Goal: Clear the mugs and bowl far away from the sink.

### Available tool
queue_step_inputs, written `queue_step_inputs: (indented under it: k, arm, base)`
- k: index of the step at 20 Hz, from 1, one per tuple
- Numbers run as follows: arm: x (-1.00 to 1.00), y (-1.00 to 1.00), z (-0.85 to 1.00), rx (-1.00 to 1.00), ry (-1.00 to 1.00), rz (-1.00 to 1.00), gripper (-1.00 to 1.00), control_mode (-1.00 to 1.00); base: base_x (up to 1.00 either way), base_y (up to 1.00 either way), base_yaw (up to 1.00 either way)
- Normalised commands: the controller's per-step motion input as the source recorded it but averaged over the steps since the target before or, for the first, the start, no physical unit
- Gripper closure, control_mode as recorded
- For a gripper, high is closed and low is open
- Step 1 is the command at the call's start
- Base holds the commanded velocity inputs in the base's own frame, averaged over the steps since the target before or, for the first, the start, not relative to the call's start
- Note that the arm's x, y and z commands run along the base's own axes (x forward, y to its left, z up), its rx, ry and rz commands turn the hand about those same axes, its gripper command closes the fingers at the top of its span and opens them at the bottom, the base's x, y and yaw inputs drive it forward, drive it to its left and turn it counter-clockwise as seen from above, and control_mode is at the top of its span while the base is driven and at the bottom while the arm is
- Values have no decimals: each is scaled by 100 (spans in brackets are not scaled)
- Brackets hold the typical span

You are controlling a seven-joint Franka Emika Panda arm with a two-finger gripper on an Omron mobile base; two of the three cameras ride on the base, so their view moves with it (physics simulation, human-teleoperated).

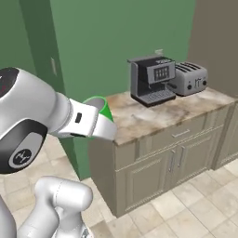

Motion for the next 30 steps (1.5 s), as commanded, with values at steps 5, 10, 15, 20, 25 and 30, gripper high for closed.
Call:
queue_step_inputs:
  k: [5, 10, 15, 20, 25, 30]
  arm:
    - [0, 0, 0, 0, 0, 0, 100, 100]
    - [0, 0, 0, 0, 0, 0, 100, 100]
    - [0, 0, 0, 0, 0, 0, 100, 100]
    - [0, 0, 0, 0, 0, 0, 100, 100]
    - [0, 0, 0, 0, 0, 0, 100, 100]
    - [0, 0, 0, 0, 0, 0, 100, 100]
  base:
    - [65, -49, 30]
    - [57, -36, 32]
    - [30, -22, 39]
    - [28, -7, 37]
    - [39, 0, 27]
    - [59, 0, 22]
